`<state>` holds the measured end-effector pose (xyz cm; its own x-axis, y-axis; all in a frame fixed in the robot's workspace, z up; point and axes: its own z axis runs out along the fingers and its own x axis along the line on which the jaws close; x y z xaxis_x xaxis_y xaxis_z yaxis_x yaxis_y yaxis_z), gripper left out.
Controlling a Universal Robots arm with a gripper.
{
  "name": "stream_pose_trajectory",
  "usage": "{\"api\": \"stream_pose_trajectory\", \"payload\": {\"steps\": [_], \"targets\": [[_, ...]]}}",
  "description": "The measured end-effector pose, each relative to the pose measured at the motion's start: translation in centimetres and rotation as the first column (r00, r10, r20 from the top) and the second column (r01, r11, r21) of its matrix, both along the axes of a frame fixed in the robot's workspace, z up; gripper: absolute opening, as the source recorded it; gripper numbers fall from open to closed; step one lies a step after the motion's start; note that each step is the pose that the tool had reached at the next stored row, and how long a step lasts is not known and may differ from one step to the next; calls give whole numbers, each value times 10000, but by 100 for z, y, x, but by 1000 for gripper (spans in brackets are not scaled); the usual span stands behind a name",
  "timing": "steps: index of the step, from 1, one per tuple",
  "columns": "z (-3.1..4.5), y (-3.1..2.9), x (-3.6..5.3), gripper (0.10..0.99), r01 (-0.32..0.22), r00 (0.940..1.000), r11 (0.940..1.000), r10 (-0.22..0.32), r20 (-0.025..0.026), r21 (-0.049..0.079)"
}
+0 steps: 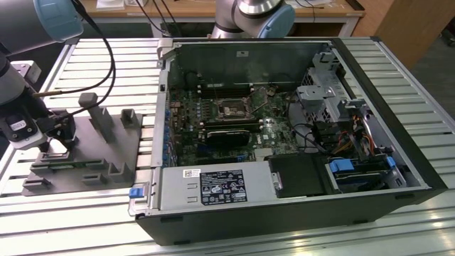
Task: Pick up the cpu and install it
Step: 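Pick up the cpu and move it towards the insertion slot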
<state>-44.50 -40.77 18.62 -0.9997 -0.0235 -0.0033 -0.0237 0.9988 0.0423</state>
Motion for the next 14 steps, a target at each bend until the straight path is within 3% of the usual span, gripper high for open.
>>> {"api": "stream_pose_trajectory", "payload": {"steps": [1, 2, 11, 13, 14], "targets": [[0, 0, 0, 608, -1, 10000, 10000, 1, 0, 0], [0, 0, 0, 541, -1, 10000, 10000, 1, 0, 0], [-1, 0, 0, 541, -1, 10000, 10000, 1, 0, 0], [1, 0, 1, 553, -2, 10000, 10000, 2, 3, 2], [4, 0, 0, 616, -1, 10000, 10000, 1, 3, 2]]}}
